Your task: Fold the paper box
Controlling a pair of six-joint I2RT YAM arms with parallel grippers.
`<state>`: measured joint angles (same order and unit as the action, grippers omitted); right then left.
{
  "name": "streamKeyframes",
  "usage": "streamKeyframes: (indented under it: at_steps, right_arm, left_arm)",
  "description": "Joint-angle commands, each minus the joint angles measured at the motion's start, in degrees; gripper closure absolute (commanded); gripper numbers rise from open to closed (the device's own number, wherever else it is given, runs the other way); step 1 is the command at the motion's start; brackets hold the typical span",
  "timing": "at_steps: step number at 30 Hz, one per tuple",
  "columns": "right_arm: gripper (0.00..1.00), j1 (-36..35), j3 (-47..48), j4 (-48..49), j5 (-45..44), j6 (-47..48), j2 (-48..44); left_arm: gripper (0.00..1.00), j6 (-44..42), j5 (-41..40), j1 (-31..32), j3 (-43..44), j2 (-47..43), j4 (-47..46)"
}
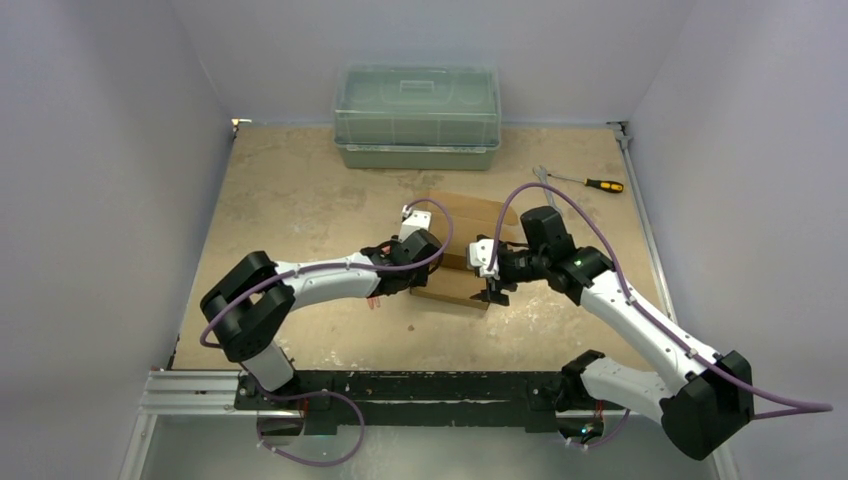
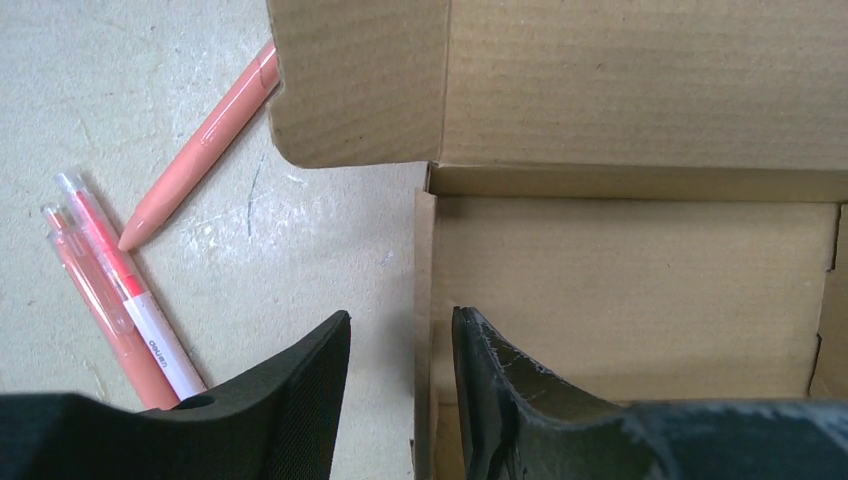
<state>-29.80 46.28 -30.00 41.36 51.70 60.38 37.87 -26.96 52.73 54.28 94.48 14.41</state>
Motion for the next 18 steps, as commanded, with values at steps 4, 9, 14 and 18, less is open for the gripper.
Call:
streamKeyframes:
  at_steps: [4, 9, 14, 18]
  right_arm:
    - [0.23, 0.9, 2.1, -0.3, 1.6, -0.1, 0.2]
    - [0.23, 1.1, 2.1, -0.3, 1.7, -0.1, 0.3]
    - [0.23, 1.4, 2.1, -0.4, 1.8, -0.1, 0.6]
    - [0.23, 1.5, 2.0, -0.4, 1.9, 0.0, 0.8]
  left_arm:
    - [0.60, -4.9, 3.0, -1.0, 3.3, -0.2, -4.2]
    - [0.71, -5.9, 2.6, -1.0, 5.4, 3.0, -3.2]
    - [0.73, -6.0, 2.1, -1.0, 5.5, 4.1, -2.7]
    - [0.74, -5.8, 1.2, -1.0, 5.6, 4.7, -1.9]
